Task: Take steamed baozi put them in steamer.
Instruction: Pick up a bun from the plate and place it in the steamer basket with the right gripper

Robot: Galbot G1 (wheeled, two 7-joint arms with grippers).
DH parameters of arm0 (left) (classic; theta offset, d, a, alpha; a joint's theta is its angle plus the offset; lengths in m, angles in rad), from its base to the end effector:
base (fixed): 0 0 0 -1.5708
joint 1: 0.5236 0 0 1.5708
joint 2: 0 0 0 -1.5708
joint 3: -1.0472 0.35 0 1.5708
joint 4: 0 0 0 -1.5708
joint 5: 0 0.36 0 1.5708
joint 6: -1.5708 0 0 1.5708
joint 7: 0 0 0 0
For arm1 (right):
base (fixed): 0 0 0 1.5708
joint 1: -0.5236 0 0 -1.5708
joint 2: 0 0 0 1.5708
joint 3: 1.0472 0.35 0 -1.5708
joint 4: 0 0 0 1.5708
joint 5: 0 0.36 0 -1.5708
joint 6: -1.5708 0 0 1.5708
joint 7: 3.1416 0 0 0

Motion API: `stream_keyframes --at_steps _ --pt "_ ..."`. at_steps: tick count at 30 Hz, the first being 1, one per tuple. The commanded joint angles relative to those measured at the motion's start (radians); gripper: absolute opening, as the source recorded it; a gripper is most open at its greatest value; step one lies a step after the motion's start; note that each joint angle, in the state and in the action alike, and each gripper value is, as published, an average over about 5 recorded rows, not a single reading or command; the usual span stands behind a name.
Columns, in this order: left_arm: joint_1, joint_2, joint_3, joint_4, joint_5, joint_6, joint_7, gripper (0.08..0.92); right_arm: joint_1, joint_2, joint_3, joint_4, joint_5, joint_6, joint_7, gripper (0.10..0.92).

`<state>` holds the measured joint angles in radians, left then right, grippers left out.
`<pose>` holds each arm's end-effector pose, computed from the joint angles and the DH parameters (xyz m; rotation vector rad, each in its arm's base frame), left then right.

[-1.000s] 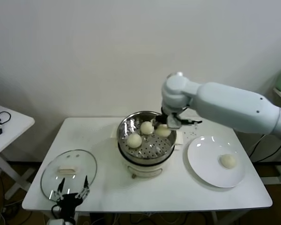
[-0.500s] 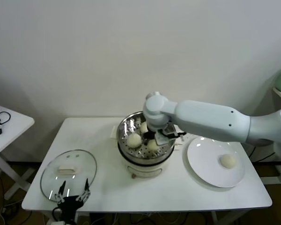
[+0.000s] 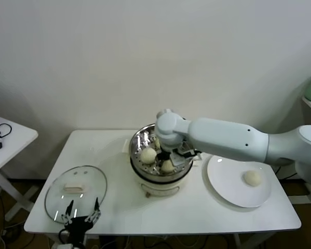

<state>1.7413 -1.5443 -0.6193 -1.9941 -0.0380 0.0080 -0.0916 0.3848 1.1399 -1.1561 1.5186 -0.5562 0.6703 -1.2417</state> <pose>0.1224 0.0367 -0.3637 0.2357 -2.8571 -0.0692 0.4743 0.1707 -0.1057 -1.8352 -0.3490 -2.3252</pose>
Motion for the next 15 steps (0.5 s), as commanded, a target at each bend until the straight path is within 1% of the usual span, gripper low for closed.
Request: stream_keyframes --at_steps 1,10,13,15 --pt "-0.007 0.001 0.009 0.004 -0.014 0.011 -0.002 0.823 -0.015 0.0 0.004 -0.001 -0.016 0.019 0.003 0.67" --pt "-0.018 0.0 0.022 -0.001 -0.031 0.028 -0.006 0.823 -0.024 -0.022 0.009 0.001 -0.02 0.018 0.007 0.674" --pt "-0.019 0.0 0.024 -0.001 -0.03 0.029 -0.007 0.823 -0.025 -0.023 0.016 0.003 -0.024 0.019 0.012 0.686" --pt "-0.019 0.001 0.025 0.0 -0.029 0.029 -0.008 0.823 -0.026 -0.024 0.019 0.005 -0.025 0.02 0.017 0.711"
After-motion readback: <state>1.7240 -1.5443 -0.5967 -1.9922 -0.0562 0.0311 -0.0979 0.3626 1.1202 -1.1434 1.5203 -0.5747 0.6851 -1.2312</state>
